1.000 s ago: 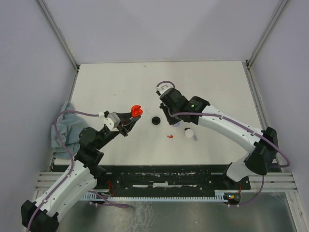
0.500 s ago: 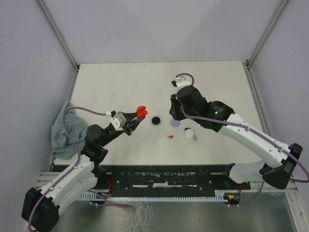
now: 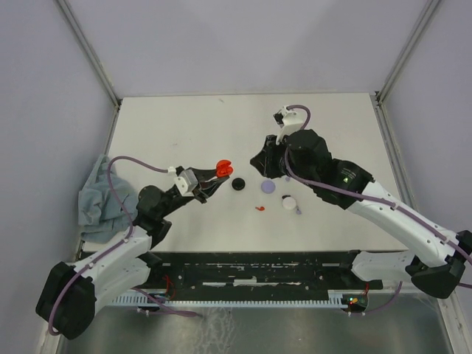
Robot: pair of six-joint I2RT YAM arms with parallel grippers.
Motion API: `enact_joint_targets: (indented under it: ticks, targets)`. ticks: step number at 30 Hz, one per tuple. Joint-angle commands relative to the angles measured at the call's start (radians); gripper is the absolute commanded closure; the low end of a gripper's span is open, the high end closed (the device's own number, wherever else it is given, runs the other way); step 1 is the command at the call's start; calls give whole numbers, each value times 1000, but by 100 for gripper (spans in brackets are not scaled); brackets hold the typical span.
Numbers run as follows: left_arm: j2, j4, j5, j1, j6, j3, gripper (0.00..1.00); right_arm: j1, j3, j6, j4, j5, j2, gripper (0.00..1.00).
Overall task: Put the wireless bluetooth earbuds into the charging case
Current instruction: Pick up the earbud from the center of the board, then place the earbud in the charging case.
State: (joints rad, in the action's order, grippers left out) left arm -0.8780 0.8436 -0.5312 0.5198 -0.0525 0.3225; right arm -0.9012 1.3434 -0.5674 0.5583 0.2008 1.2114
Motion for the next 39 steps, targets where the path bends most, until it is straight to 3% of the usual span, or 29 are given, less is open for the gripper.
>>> enact_joint_targets:
  ticks: [1,18,39]
  targets:
    - [-42,158,-34,14,32,47,97,1,-16,-50,-165,-78,-39,85]
    - [-110,286,6,58,69,74,97,-8,-126,-169,-466,-192,-15,85]
    - [-121,374,74,61,149,59,97,-23,-150,-182,-478,-168,6,85]
